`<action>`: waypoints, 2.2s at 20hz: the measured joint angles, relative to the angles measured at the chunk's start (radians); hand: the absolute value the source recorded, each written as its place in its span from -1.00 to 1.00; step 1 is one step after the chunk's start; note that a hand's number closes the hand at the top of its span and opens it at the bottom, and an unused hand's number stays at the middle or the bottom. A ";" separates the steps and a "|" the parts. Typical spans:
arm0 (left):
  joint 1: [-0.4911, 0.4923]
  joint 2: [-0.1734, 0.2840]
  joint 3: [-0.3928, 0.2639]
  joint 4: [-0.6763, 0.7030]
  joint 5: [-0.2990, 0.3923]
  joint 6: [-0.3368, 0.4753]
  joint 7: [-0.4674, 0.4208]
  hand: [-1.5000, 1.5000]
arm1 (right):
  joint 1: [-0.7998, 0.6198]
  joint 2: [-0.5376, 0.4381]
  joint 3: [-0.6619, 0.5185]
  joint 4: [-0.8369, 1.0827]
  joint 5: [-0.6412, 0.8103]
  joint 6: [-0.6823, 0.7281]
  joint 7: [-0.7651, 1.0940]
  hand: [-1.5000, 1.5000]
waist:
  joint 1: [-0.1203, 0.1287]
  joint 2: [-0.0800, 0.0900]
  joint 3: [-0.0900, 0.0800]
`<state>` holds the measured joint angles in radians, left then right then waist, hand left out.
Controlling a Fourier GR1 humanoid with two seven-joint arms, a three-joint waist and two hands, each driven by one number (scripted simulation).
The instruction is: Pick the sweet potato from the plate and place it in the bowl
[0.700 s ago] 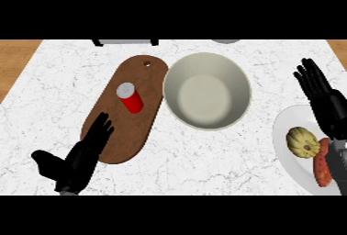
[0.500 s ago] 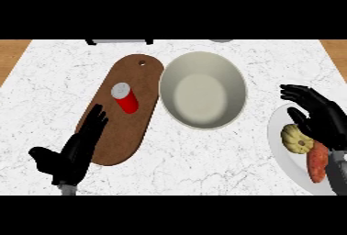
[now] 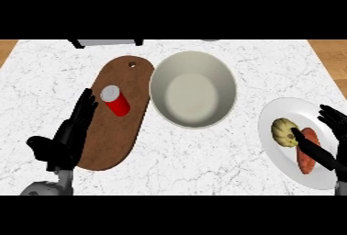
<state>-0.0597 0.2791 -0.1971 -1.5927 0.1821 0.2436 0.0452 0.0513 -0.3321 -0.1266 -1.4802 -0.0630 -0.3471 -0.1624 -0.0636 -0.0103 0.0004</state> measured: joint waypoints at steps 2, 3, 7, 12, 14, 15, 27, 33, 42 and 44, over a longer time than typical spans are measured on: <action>-0.013 -0.004 -0.005 0.005 -0.012 0.004 0.007 0.00 | 0.076 0.047 -0.004 -0.091 0.015 -0.058 -0.055 -1.00 | 0.007 0.001 0.000; -0.027 -0.014 -0.010 0.018 -0.019 0.007 0.006 0.00 | 0.098 0.068 -0.002 -0.128 0.031 -0.089 -0.077 -1.00 | 0.013 0.002 -0.001; -0.064 -0.028 -0.009 0.049 -0.036 0.000 -0.001 0.00 | 0.214 0.056 -0.015 -0.320 0.100 -0.162 -0.003 -1.00 | 0.031 0.006 -0.002; -0.068 -0.031 -0.012 0.034 -0.049 -0.003 0.014 0.00 | 0.287 -0.049 -0.047 -0.513 0.212 -0.181 0.312 -1.00 | 0.048 0.008 -0.003; -0.078 -0.036 -0.003 0.055 -0.046 -0.014 0.006 0.00 | 0.295 -0.091 -0.068 -0.564 0.223 -0.148 0.427 -1.00 | 0.051 0.009 -0.003; -0.080 -0.040 -0.007 0.045 -0.051 -0.011 0.017 0.00 | 0.285 -0.110 -0.076 -0.577 0.224 -0.131 0.483 -1.00 | 0.054 0.009 -0.003; -0.091 -0.070 0.001 0.059 -0.077 -0.027 0.017 0.00 | 0.215 -0.232 -0.088 -0.557 0.148 0.117 0.897 -1.00 | 0.063 0.010 -0.001; -0.094 -0.081 0.034 0.046 -0.086 -0.052 0.045 0.00 | 0.212 -0.170 -0.089 -0.507 0.162 0.199 0.871 -1.00 | 0.061 0.010 0.000; -0.095 -0.137 0.035 0.067 -0.142 -0.051 0.026 0.00 | 0.263 -0.041 -0.146 -0.511 0.137 0.251 0.719 -1.00 | 0.057 0.009 0.000; -0.076 -0.132 0.044 0.042 -0.142 -0.065 0.033 0.00 | 0.261 -0.018 -0.164 -0.510 0.129 0.264 0.697 -1.00 | 0.059 0.009 0.000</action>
<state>-0.1355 0.1469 -0.1535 -1.5505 0.0403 0.1789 0.0781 0.3122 -0.3504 -0.2907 -1.9903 0.0660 -0.0831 0.5347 -0.0050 -0.0010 0.0000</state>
